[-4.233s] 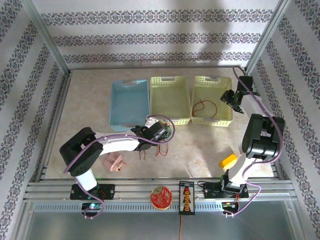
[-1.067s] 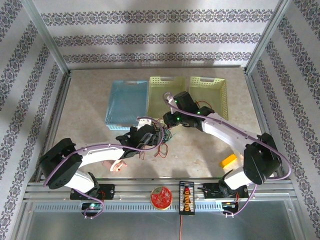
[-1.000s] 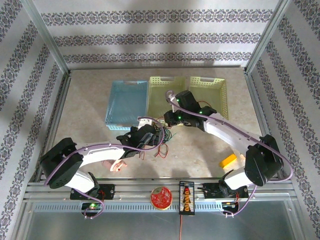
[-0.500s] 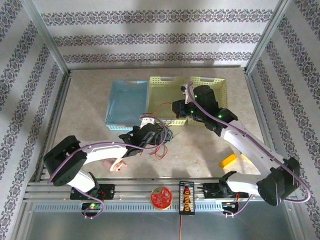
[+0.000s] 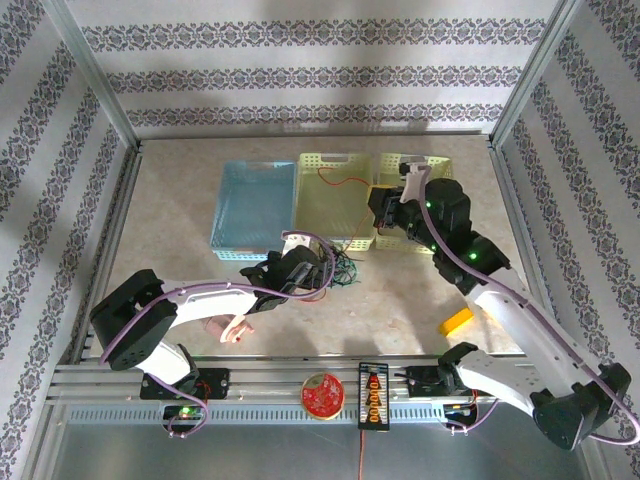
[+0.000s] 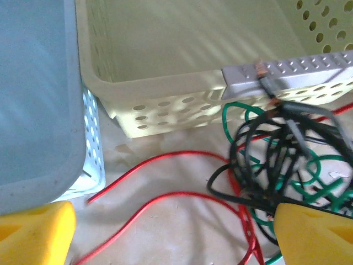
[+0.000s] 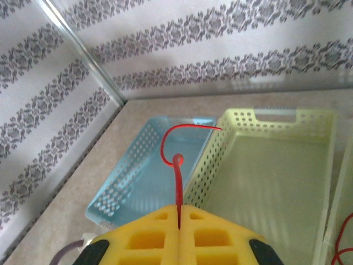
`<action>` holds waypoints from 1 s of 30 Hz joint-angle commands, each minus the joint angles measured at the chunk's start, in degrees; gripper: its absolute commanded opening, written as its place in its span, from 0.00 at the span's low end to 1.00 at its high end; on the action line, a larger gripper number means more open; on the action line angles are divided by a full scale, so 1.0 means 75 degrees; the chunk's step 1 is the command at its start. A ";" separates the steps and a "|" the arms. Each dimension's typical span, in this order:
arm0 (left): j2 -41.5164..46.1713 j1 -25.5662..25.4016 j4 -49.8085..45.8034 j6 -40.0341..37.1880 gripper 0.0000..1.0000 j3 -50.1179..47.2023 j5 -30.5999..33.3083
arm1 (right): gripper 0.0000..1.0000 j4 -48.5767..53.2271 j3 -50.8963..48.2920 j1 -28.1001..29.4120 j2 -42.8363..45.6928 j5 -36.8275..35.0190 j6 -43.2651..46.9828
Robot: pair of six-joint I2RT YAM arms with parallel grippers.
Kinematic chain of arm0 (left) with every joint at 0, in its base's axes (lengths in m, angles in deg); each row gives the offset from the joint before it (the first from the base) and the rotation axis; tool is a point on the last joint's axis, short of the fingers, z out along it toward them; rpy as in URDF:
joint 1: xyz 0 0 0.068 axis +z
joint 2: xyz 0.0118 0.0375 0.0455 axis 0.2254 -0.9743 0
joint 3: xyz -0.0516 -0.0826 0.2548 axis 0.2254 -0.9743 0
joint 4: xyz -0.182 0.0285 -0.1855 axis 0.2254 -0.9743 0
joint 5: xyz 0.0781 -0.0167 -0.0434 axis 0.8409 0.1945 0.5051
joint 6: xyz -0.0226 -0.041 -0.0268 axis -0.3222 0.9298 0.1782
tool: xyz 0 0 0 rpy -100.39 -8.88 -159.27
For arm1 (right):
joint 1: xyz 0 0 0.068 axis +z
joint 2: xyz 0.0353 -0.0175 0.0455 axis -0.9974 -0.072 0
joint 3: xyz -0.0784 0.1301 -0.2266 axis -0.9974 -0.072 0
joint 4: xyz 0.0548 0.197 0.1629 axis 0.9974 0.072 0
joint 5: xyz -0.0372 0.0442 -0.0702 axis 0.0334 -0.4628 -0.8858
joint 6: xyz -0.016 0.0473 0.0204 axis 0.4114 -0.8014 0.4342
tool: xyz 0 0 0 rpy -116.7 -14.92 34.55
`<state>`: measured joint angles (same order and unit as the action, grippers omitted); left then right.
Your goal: Untangle the cables
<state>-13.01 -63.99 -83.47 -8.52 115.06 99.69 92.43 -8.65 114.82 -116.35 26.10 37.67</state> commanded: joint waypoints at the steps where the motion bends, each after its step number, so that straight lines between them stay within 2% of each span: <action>1: -0.0107 -0.0096 -0.0145 -0.0138 0.92 0.0212 0.0141 | 0.05 -0.0596 -0.0061 -0.0139 0.0398 -0.0548 -0.0058; 11: -0.0131 -0.0102 -0.0064 -0.0168 0.90 0.0233 0.0033 | 0.05 -0.0612 -0.0028 -0.0467 0.0814 -0.0538 0.0007; 14: -0.0041 -0.0108 0.0387 -0.0454 0.96 0.0083 -0.0422 | 0.06 -0.0591 -0.0069 -0.0470 0.0774 -0.0420 -0.0038; 17: 0.0177 -0.0119 0.1397 -0.0980 1.00 -0.0291 -0.1379 | 0.06 -0.0588 -0.0146 -0.0473 0.0743 -0.0344 -0.0107; 20: 0.0324 -0.0131 0.2108 -0.1395 0.99 -0.0514 -0.2278 | 0.06 -0.0537 -0.0107 -0.0473 0.0659 -0.0221 -0.0090; 22: 0.0284 -0.0134 0.2129 -0.1589 0.99 -0.0406 -0.2724 | 0.06 -0.0495 -0.0055 -0.0473 0.0601 -0.0148 -0.0093; 27: -0.0100 -0.0179 0.1817 -0.1843 0.99 0.0152 -0.3192 | 0.06 -0.0491 0.0002 -0.0475 0.0504 -0.0100 -0.0112; 30: -0.0417 -0.0179 0.1627 -0.1788 0.99 0.0412 -0.3119 | 0.06 -0.0508 0.0028 -0.0483 0.0506 -0.0071 -0.0119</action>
<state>-14.34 -64.10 -72.35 -20.23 115.83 78.31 89.59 -9.19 111.83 -112.68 24.60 37.52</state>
